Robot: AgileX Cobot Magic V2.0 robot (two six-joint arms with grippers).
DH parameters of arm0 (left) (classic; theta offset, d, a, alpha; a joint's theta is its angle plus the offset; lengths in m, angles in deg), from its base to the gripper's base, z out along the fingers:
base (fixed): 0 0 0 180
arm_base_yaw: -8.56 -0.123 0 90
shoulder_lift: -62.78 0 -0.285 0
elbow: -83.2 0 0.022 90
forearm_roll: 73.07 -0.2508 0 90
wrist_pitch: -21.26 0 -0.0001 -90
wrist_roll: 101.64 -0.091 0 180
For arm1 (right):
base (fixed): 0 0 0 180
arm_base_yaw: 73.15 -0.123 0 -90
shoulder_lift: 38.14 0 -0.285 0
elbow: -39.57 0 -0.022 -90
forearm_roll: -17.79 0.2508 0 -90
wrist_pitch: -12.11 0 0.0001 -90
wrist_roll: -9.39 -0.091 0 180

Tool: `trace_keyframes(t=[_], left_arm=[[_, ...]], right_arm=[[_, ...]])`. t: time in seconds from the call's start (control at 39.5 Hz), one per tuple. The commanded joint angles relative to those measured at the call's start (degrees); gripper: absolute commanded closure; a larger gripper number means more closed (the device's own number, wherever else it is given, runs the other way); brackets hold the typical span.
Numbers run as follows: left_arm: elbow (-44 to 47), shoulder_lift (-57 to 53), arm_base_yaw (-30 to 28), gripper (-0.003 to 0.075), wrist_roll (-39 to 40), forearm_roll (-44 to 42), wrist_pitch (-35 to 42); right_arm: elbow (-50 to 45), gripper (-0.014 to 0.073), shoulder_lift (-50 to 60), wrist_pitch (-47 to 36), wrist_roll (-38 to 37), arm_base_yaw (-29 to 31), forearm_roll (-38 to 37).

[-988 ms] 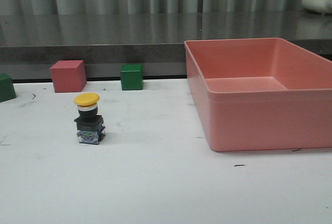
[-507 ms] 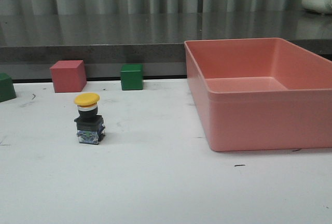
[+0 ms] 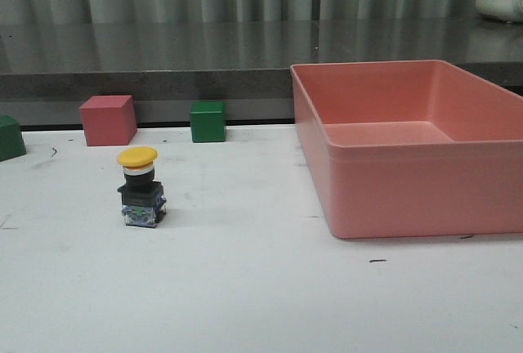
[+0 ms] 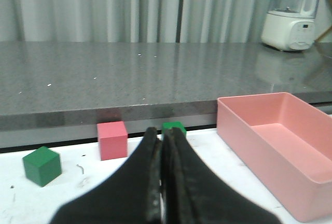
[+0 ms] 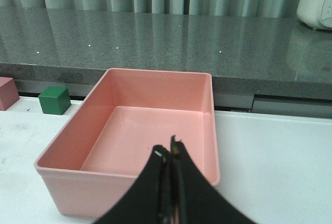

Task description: Place and stand button with both arms

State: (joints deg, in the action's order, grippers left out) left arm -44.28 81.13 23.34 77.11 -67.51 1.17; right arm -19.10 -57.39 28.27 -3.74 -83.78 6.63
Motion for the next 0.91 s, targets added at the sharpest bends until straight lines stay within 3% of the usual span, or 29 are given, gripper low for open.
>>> trace_keyframes(t=[0.0,0.18,0.33,0.53,0.58,0.89], left_arm=[[2.29,-3.28,-3.82,0.074,1.25,-0.27,5.24],[11.22,-10.73,-13.79,0.074,1.25,-0.03,6.15],[17.77,-12.28,-18.27,0.074,1.25,0.1,9.36],[25.55,-12.27,-18.68,0.074,1.25,0.32,17.15],[25.27,-12.27,-18.68,0.0741,1.25,0.32,14.38],[25.37,-12.17,-18.68,0.074,1.25,0.32,15.64]], right_arm=[[1.52,0.0664,-0.59,-4.65,0.48,0.13,-1.09],[1.52,0.0664,-0.59,-4.65,0.48,0.13,-1.09],[1.52,0.0664,-0.64,-4.65,0.48,0.13,-1.09],[1.52,0.0664,-0.64,-4.65,0.48,0.13,-1.09],[1.52,0.0664,-0.64,-4.65,0.48,0.13,-1.09],[1.52,0.0664,-0.64,-4.65,0.48,0.13,-1.09]])
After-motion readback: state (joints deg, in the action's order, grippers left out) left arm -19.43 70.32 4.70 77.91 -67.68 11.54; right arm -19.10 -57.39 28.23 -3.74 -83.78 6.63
